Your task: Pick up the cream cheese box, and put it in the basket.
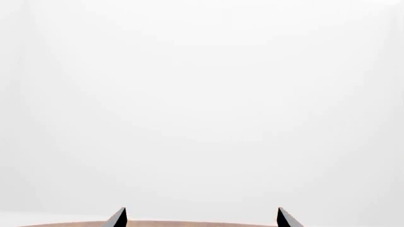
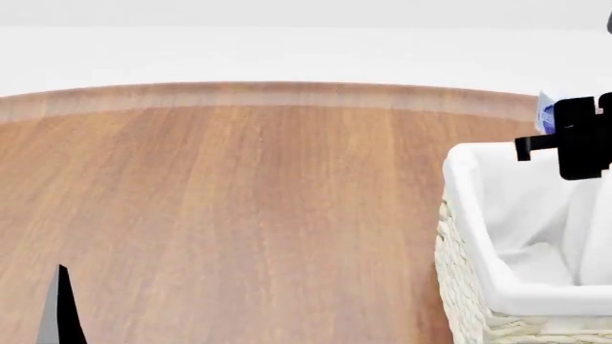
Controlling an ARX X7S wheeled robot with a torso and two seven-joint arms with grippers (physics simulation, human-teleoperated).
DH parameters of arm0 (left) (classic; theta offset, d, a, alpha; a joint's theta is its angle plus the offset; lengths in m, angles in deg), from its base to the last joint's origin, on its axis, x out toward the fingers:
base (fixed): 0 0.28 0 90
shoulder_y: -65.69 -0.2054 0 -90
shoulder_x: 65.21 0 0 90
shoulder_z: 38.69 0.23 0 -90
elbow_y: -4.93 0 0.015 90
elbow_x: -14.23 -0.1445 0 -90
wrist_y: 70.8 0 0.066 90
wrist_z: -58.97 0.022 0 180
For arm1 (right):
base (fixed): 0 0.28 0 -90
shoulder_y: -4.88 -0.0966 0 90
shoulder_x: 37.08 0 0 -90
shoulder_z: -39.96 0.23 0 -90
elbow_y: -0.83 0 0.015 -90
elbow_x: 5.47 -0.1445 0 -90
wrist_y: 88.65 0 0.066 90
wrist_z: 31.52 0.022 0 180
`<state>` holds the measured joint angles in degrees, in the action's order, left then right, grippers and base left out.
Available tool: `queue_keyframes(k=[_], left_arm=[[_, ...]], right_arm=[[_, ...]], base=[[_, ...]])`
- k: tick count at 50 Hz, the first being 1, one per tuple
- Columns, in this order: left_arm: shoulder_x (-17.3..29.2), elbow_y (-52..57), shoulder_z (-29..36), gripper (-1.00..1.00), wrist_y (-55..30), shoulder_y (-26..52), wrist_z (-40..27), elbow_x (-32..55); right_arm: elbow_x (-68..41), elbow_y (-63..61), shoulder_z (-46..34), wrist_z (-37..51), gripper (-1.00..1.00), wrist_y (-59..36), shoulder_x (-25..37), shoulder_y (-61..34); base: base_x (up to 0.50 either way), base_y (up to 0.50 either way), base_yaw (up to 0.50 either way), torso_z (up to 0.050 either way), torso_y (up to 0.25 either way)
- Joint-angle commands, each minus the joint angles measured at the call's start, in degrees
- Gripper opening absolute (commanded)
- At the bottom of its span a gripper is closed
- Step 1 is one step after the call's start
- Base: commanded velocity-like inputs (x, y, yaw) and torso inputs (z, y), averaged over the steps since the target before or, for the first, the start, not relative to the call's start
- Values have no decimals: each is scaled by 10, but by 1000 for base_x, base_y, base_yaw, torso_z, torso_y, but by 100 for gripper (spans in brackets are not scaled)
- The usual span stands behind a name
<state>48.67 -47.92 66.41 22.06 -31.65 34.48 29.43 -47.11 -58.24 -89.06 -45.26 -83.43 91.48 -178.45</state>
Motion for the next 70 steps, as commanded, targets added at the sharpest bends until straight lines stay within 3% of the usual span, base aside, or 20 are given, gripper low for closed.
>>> queue_keyframes(k=[1,27,58,59,70], left_arm=[[2,0,0,100,-1,1,-2,2],[2,-6,6,100,3,3,-3,-1],[6,-3,13,100,7,0,-6,-2],[7,-2,14,100,7,-1,-6,-3],[7,-4,14,100,8,0,-7,-2]], right_arm=[[-6,37,-27,-13,-100,-30,-10,-28],[-22,69,-61,7,-100,-14,-6,45],[-46,85,-17,25,-100,49,0,97],[-41,87,-25,19,100,56,0,96],[-39,81,-28,22,100,63,2,98]], base=[[0,0,0,0,0],[0,0,0,0,0],[0,0,0,0,0],[0,0,0,0,0],[0,0,0,0,0]])
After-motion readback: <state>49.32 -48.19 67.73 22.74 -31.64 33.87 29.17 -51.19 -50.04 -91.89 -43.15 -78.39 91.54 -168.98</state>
